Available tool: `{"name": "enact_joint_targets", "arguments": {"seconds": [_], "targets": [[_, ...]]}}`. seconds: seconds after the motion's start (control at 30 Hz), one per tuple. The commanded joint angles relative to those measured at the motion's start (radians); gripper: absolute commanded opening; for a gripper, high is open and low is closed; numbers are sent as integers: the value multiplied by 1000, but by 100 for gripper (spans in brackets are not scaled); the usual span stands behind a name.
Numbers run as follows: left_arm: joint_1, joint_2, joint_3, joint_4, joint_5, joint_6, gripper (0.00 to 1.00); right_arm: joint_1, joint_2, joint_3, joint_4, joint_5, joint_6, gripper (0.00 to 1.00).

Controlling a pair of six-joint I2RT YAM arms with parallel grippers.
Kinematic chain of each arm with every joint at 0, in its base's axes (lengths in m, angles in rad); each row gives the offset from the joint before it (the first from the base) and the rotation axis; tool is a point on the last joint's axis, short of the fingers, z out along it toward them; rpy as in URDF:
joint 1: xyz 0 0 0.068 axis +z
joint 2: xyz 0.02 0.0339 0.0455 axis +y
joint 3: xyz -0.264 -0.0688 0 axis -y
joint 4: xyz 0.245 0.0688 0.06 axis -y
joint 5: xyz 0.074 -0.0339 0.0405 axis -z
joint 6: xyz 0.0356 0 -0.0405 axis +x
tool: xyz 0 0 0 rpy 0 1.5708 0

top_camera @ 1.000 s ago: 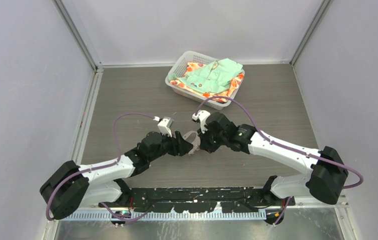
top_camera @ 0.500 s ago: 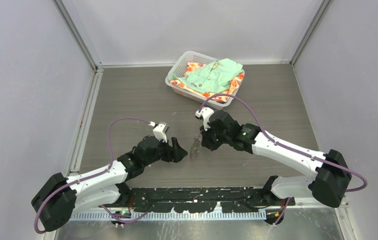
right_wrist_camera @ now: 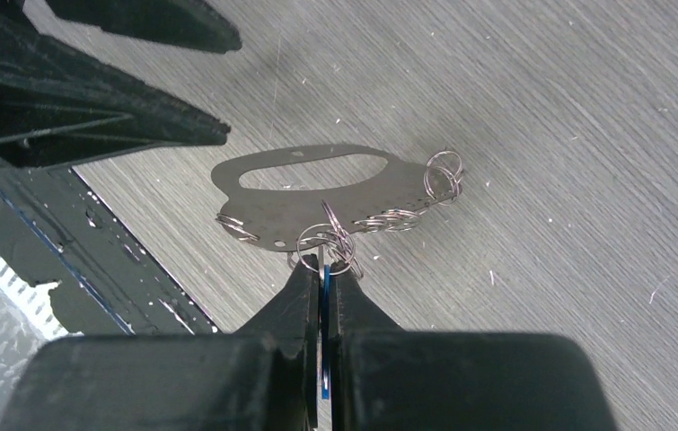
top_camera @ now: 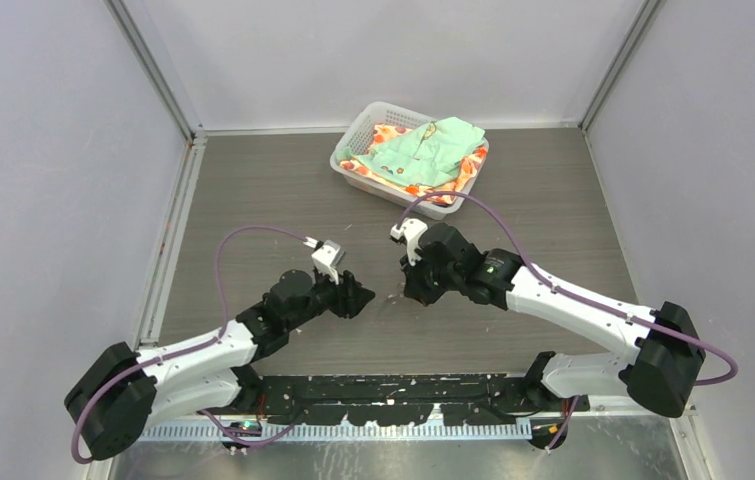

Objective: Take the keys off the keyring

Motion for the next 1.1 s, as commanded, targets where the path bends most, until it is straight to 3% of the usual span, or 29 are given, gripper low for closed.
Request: {"name": "enact_joint_targets", "arguments": {"seconds": [0.0,0.17,0.47,1.07], "targets": [[2,19,-1,201,-12,146,46,28,-28,38,-14,1,-34,1],[3,50,13,286,10,219,45,97,-52,19,-6,81,-112,1],[1,192,-63,585,285,208,39,131,-144,-60,120,151,-226,1],[-79,210,-119,728,262,370,33,178,-148,-76,152,134,-280,1]]}}
